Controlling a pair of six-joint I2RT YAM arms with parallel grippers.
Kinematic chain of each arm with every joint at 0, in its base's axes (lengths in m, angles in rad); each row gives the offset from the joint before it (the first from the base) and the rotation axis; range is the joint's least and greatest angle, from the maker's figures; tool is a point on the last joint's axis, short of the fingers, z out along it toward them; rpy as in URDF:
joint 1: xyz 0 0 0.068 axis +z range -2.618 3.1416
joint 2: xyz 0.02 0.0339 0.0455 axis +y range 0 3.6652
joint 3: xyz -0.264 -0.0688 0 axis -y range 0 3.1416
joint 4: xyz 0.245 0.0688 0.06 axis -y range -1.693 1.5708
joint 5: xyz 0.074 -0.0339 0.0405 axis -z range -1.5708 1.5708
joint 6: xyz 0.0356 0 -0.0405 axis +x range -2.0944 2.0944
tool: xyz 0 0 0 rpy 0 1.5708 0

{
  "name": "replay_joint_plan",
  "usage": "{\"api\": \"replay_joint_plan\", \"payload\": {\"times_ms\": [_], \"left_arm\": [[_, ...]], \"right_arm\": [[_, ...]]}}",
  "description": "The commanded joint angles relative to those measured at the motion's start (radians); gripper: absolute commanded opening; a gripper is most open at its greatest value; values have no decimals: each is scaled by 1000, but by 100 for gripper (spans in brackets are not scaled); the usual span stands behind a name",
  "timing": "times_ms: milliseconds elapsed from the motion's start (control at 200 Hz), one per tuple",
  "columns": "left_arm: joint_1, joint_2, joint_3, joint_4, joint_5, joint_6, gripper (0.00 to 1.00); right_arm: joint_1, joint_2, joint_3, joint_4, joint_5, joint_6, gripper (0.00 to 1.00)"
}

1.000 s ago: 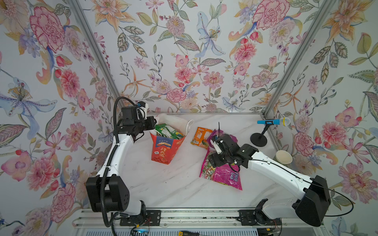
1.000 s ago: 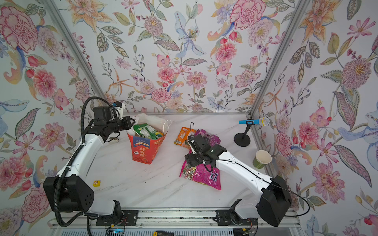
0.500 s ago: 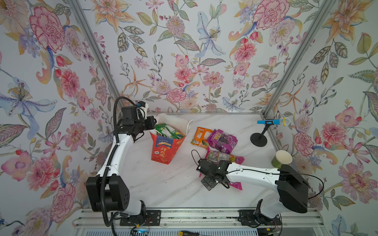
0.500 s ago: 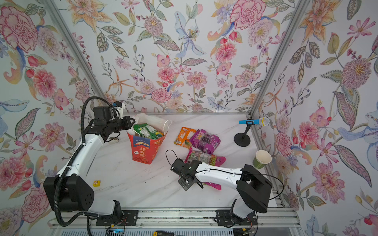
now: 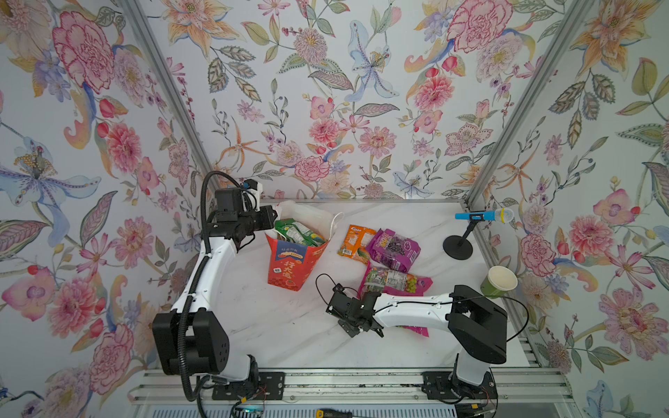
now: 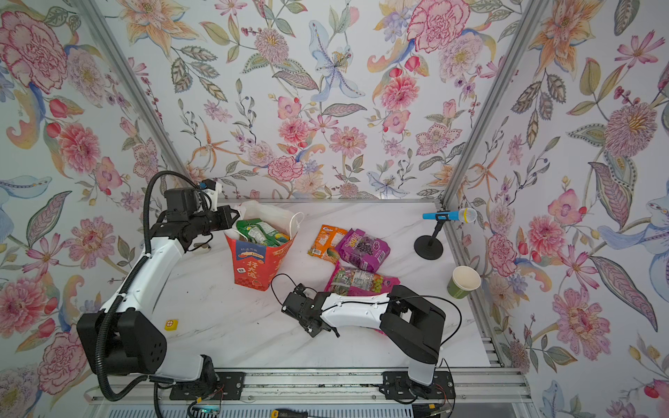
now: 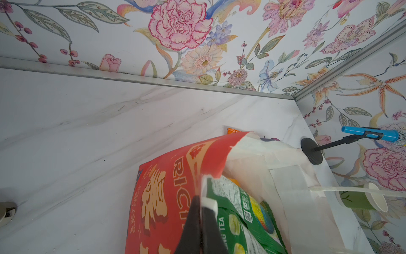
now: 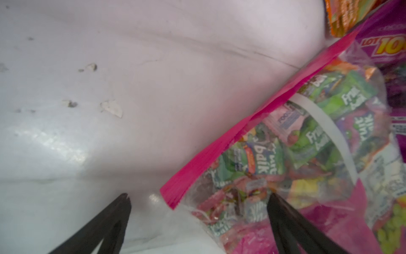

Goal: Place the snacks into the paper bag
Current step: Pick up the snack at the center of the table.

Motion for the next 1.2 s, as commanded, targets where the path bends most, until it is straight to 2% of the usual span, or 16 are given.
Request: {"api": "replay_joint_plan", "payload": {"times_ms": [0, 125, 245, 280, 345, 450, 510, 881, 1196], "left_arm": [[7, -14, -2, 37, 29, 4, 0], [6, -14, -3, 40, 31, 5, 0], [6, -17, -3, 39, 31, 5, 0], [6, -17, -3, 39, 31, 4, 0], [5, -17, -3, 41, 32, 4, 0], [6, -17, -3, 40, 34, 4, 0], [8, -17, -3, 41, 35, 4, 0], [8, -20, -7, 44, 44, 4, 0], [9, -26, -14, 50, 52, -1, 0]], "right_arm": [[-40, 62, -26, -35, 68, 26, 99], [-73, 88, -17, -36, 114, 17, 99], [-92, 109, -11, -34, 107, 16, 87], [-93, 111, -10, -34, 104, 22, 78], [-95, 99, -11, -28, 98, 26, 53], [-96, 38, -7, -18, 81, 22, 24], [-103, -10, 5, -13, 57, 18, 0], [-143, -386, 200, -18, 76, -81, 0], [-232, -498, 408, 35, 40, -215, 0]]}}
